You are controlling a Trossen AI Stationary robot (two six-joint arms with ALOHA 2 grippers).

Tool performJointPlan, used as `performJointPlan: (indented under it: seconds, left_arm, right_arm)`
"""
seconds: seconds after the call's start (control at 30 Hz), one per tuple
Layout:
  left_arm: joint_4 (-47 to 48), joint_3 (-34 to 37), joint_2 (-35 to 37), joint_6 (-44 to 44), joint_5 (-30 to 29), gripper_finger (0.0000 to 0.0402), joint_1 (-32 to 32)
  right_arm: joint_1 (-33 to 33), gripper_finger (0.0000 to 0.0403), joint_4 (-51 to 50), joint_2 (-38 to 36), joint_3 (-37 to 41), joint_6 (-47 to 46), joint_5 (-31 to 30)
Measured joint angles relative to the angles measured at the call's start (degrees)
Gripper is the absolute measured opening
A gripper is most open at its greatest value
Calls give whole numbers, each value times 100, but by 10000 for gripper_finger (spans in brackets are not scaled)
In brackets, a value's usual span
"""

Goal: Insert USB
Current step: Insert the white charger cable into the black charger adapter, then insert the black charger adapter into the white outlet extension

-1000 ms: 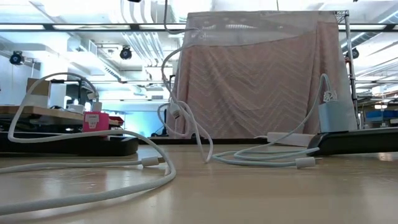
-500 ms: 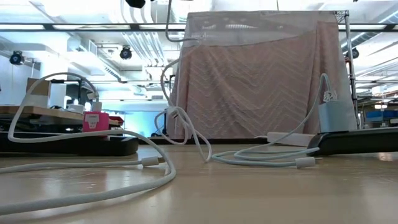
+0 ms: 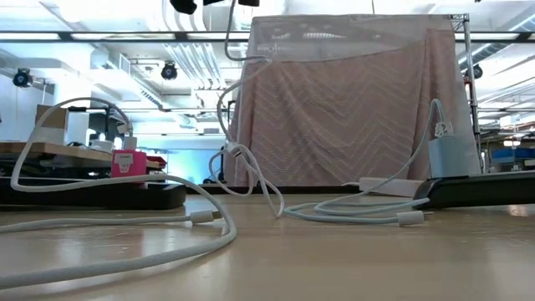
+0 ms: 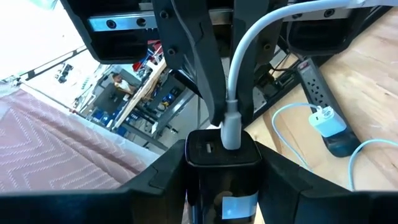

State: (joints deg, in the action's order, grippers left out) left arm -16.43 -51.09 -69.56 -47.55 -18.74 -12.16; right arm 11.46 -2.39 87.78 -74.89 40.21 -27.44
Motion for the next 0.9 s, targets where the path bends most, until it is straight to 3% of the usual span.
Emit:
performJointPlan:
  seconds: [0.57, 0.8, 0.9]
  left_arm:
    - [138, 0, 2, -56, -57, 143, 0]
    - [-71, -73, 57, -93, 244, 192, -94]
    - [84, -62, 27, -51, 201, 216, -81]
  right_arm:
    - [0, 0, -369, -58, 13, -268, -221]
    - [-162, 1, -659, -81, 43, -893, -622]
    - [-245, 1, -761, -181, 12, -1259, -399]
